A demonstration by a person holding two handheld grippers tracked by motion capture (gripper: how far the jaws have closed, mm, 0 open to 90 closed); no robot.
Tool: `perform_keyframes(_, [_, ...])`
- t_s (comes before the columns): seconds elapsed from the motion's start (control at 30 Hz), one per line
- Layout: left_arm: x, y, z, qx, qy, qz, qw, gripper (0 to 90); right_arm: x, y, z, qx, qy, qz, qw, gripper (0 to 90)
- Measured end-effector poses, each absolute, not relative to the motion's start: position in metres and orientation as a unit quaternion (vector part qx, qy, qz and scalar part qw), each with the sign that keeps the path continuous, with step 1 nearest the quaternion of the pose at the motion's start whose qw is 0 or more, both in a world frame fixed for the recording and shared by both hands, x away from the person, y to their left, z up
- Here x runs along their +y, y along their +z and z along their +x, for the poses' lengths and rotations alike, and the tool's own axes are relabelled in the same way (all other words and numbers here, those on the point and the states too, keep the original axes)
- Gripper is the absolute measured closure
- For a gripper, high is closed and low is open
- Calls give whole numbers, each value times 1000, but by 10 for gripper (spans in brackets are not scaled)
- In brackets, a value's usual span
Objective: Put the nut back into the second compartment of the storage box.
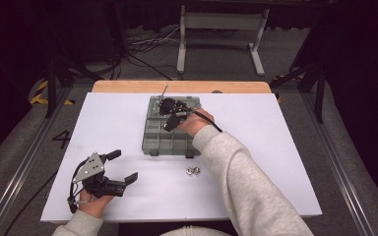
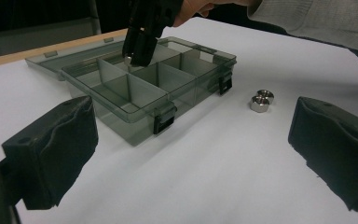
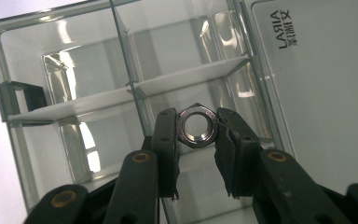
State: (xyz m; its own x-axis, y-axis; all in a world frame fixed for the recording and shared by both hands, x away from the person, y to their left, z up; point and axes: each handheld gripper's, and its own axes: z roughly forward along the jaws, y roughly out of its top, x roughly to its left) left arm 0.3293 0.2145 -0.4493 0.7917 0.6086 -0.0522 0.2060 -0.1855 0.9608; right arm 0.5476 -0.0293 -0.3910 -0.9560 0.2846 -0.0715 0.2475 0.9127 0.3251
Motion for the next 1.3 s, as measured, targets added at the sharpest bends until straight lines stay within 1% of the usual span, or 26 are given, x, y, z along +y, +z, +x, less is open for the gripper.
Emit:
perform_keyframes(0.27, [214,-449,329,271,174,750,578,22,-27,-396,548,976,157,139,53,698])
perform_keyframes(0.4, [214,-449,330,268,176,751,577,22,-26,-396,546,977,154,139,57,692])
perform_keyframes(0.43, [214,-449,330,267,176,751,577,22,-27,-395,545,977,154,136,60,675])
perform_keyframes(0.5, [214,-449,330,267,176,752,577,22,-28,-392,543,975,160,136,74,598])
perform_keyframes(0.57, [214,-449,331,268,174,751,578,22,-32,-386,541,971,172,150,71,562])
perform_keyframes(0.6, [214,-449,331,268,174,751,578,22,-35,-382,539,969,177,152,78,529])
perform_keyframes(0.67, [213,-450,332,269,172,753,576,22,-41,-374,533,964,192,160,87,477])
perform_keyframes(0.83, [212,-449,332,265,175,754,575,22,-56,-352,513,960,212,156,99,440])
perform_keyframes(0.9, [212,-449,332,266,174,754,574,22,-60,-347,509,958,221,151,103,440])
perform_keyframes(0.93, [212,-449,332,267,174,754,575,22,-68,-336,498,956,230,142,110,431])
perform_keyframes(1.03, [211,-449,332,269,173,752,577,22,-77,-327,484,955,238,135,116,427])
perform_keyframes(1.07, [211,-449,332,269,173,752,577,21,-77,-327,484,955,238,135,116,427])
perform_keyframes(1.17, [210,-449,333,268,174,752,576,21,-90,-320,470,955,241,126,120,421])
perform_keyframes(1.3, [210,-449,332,269,174,753,575,21,-107,-320,451,955,241,126,118,418])
